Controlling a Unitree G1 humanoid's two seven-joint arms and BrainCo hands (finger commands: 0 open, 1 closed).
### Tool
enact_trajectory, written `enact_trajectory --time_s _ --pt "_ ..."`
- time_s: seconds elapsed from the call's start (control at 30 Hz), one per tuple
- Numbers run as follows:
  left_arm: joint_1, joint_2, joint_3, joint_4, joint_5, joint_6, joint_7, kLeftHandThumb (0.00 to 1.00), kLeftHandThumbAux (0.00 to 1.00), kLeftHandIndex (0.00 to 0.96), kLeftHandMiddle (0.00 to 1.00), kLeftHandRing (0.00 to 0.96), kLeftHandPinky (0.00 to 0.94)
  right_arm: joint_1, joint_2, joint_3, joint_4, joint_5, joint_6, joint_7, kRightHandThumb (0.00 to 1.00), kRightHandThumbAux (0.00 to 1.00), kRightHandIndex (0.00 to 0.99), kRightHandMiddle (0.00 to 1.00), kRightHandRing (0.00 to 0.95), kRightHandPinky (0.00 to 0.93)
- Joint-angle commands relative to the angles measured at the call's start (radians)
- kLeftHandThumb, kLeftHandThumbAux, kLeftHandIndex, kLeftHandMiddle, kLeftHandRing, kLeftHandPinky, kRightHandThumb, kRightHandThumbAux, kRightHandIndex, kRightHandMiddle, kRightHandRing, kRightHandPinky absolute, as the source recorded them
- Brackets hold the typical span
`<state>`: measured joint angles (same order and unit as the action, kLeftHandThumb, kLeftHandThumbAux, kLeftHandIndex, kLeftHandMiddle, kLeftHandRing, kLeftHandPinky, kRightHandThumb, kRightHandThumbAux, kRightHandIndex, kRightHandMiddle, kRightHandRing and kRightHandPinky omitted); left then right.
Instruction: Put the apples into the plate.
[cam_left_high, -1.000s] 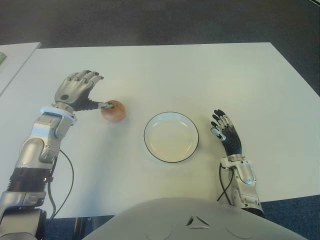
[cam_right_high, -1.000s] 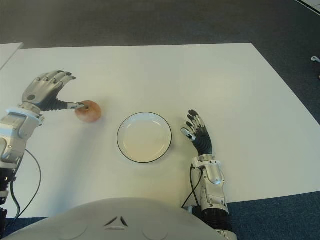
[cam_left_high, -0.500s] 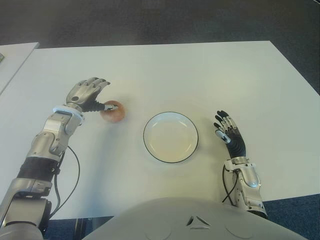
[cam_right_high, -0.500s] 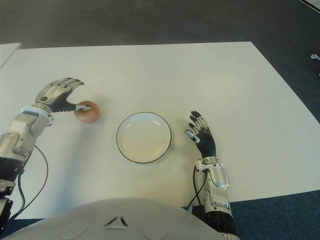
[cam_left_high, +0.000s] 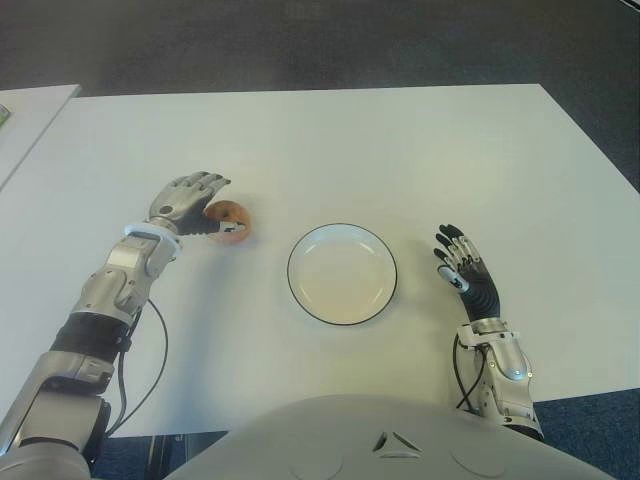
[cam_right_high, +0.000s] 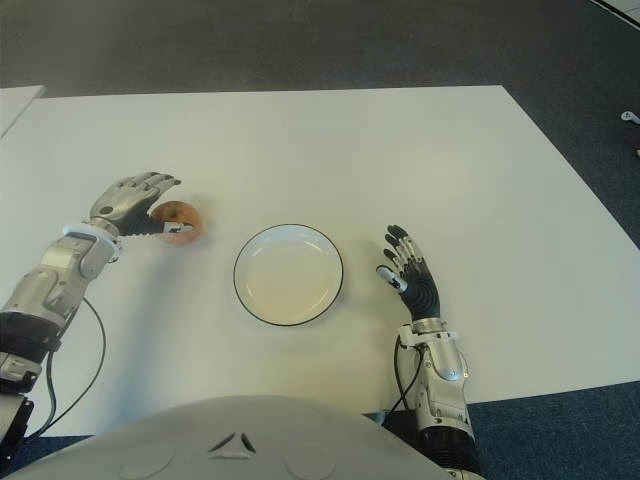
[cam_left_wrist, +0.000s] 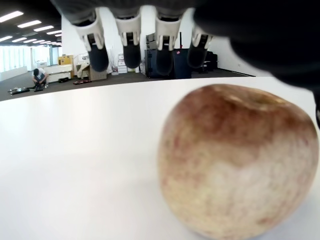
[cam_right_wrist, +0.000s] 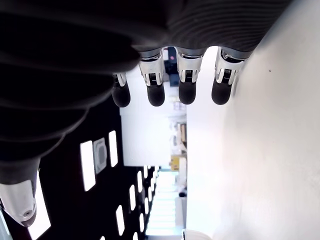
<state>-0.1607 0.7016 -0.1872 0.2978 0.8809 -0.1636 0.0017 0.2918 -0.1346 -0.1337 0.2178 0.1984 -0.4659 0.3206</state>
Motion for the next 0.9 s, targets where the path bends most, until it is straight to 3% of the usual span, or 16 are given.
enact_trajectory --time_s 0.03,0.9 --pt "0.002 -0.008 -0.026 0.023 -0.014 0.007 0.003 0.337 0.272 0.075 0.076 0.060 0.100 0.017 0.002 -0.003 0.053 0.008 0.023 0.008 0.185 0.561 0.077 0.075 0.055 0.084" --pt "0.025 -0.019 -0.094 0.029 -0.023 0.017 0.001 0.369 0.256 0.066 0.078 0.062 0.085 0.000 0.000 -0.023 0.096 0.039 0.001 0.038 0.193 0.566 0.086 0.075 0.050 0.073"
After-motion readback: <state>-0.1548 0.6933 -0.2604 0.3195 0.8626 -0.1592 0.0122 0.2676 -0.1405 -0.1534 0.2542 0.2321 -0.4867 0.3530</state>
